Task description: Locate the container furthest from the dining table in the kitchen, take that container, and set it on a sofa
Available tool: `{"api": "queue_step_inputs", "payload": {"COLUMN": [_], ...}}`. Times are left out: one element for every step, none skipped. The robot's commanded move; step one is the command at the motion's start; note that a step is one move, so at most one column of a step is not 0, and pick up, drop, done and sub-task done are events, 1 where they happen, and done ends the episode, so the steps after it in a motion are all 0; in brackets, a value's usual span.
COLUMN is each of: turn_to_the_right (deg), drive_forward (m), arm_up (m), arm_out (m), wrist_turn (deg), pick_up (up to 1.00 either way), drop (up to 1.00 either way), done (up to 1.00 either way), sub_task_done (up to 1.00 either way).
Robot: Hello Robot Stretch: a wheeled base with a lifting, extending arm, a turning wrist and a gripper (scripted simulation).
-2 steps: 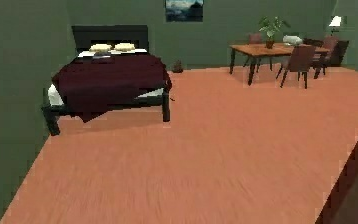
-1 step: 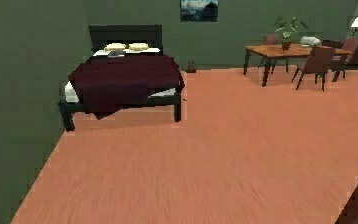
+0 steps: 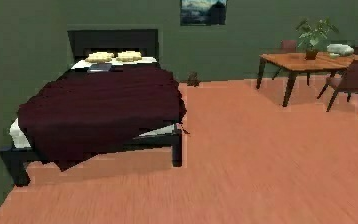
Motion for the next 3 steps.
{"api": "queue_step_inputs", "payload": {"turn_to_the_right": [45.0,21.0,0.0], "drive_forward": [0.0,0.0,0.3], "arm_up": [0.0,0.0,0.0], "arm_out": [0.0,0.0,0.0], "wrist_turn": [0.0,0.0,0.0], "pick_up": [0.0,0.0,0.0], "drop": [0.0,0.0,0.0], "done": [0.0,0.0,0.0], "sub_task_done": [0.0,0.0,0.0]}}
